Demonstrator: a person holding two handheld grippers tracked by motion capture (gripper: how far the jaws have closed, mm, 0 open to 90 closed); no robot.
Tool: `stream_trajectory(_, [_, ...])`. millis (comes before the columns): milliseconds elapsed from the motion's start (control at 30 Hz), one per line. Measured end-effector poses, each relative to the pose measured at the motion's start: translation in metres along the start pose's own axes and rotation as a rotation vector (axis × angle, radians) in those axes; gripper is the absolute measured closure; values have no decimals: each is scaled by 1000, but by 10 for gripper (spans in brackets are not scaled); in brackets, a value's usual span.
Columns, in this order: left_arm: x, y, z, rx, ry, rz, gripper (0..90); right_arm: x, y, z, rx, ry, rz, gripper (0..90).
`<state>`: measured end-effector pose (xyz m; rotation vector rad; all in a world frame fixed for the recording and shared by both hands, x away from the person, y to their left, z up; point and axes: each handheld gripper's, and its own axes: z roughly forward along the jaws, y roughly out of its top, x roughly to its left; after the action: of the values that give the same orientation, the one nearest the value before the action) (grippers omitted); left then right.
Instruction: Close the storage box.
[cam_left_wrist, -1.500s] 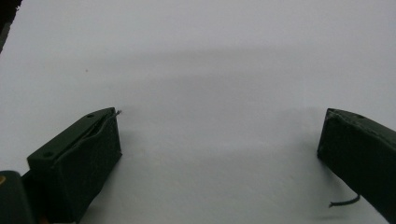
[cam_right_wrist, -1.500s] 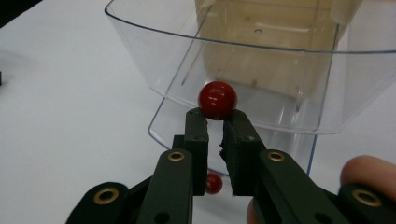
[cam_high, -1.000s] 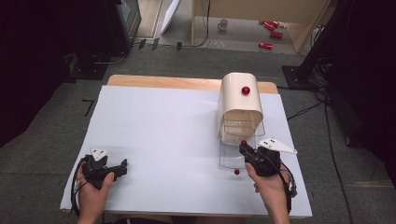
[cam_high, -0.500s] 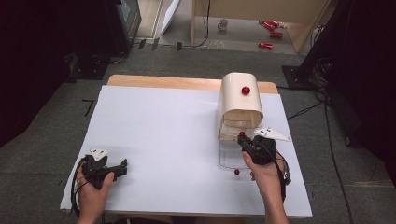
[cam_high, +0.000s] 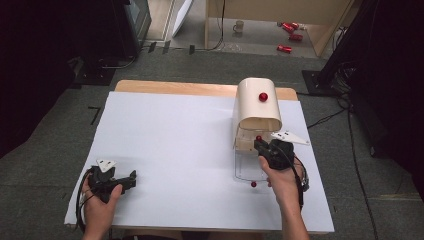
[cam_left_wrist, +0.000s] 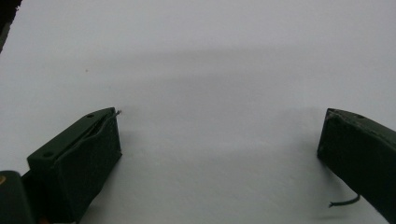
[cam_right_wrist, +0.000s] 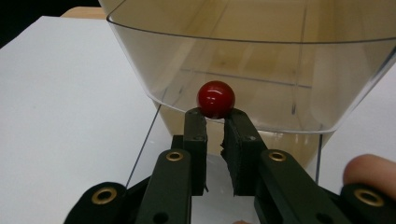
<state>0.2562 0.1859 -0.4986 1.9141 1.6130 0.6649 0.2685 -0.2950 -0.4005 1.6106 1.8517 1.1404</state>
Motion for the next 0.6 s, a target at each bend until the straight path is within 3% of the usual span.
stream_trajectory(133, [0, 0, 0, 0, 0, 0, 0, -1, 1, 1, -1, 4, 6, 790])
stream_trajectory(200, [0, 0, 0, 0, 0, 0, 0, -2, 1, 0, 0, 12, 15, 717])
stream_trajectory(233, [0, 0, 0, 0, 0, -1, 0, -3, 1, -1, -4, 21, 18, 657])
stream_trajectory(267, [0, 0, 0, 0, 0, 0, 0, -4, 0, -4, -1, 39, 31, 542])
stream_trajectory(367, [0, 0, 0, -1, 0, 0, 0, -3, -5, -8, 14, 44, 30, 367])
stream_trajectory(400, [0, 0, 0, -1, 0, 0, 0, -3, -5, -8, 14, 44, 30, 367])
stream_trajectory(433, [0, 0, 0, -2, 0, -2, 0, -2, -11, -10, 41, 7, 32, 168])
stream_trajectory(467, [0, 0, 0, -2, 0, -2, 0, -2, -11, -10, 41, 7, 32, 168])
stream_trajectory(500, [0, 0, 0, -2, 1, -1, 0, -2, -16, -11, 61, -33, 30, 38])
stream_trajectory(600, [0, 0, 0, -3, 1, -1, 0, -4, -27, -15, 80, -58, 41, 0])
